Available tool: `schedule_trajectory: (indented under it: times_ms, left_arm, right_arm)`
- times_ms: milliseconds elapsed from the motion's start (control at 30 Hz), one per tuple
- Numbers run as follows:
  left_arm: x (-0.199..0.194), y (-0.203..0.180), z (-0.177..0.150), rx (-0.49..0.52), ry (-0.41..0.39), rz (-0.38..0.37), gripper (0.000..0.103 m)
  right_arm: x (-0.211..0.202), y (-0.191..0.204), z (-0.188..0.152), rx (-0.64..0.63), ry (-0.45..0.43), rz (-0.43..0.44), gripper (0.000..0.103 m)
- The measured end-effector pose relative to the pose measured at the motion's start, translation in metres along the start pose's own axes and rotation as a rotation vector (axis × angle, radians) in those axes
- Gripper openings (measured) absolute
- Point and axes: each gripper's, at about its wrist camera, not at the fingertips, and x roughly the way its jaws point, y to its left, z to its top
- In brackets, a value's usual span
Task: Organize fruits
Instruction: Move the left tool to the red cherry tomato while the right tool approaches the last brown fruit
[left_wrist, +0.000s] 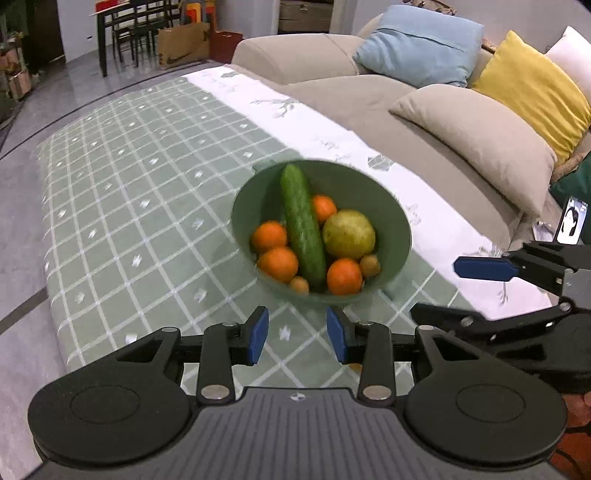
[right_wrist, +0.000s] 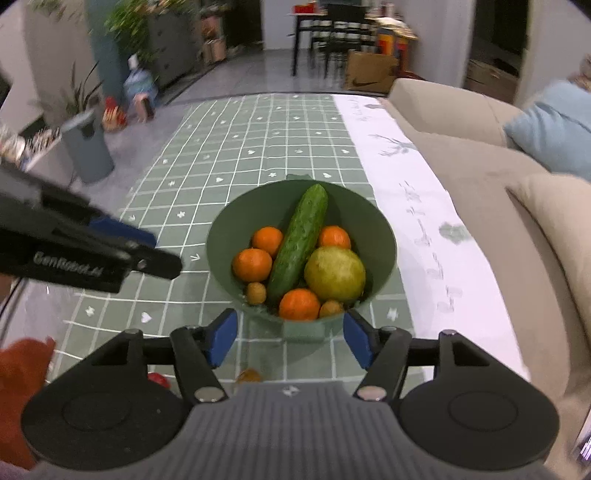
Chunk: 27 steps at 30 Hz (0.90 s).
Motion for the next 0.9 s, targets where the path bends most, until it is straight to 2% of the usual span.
schedule_trajectory:
  times_ms: [167,267,467,533,900]
  left_arm:
    - [-0.003,0.004,-0.035,-0.068,0.018,-0.022,0.044]
    - [0.002,0.004,-0.058,-0.086,0.031,0.005,0.044]
    - [0.017,-0.001,-0.098,-0.089,0.058,0.022,0.044]
    - [0.024,-0.003,-0.106,-0.081,0.053,0.043,0.044]
    - [0.046,-0.002,-0.119,-0.113,0.054,0.046,0.044]
  right_arm:
    - [-0.012,0.007,-0.035,0.101,-0.035,-0.024,0.062]
    - [-0.014,0.012,-0.054,0.141,-0.042,-0.037,0.062]
    - [-0.008,0.025,-0.085,0.135,-0.026,-0.042,0.062]
    - [-0.003,0.029,-0.091,0.123,-0.020,-0.041,0.062]
    - [0.016,0.033,-0.104,0.074,0.002,-0.045,0.062]
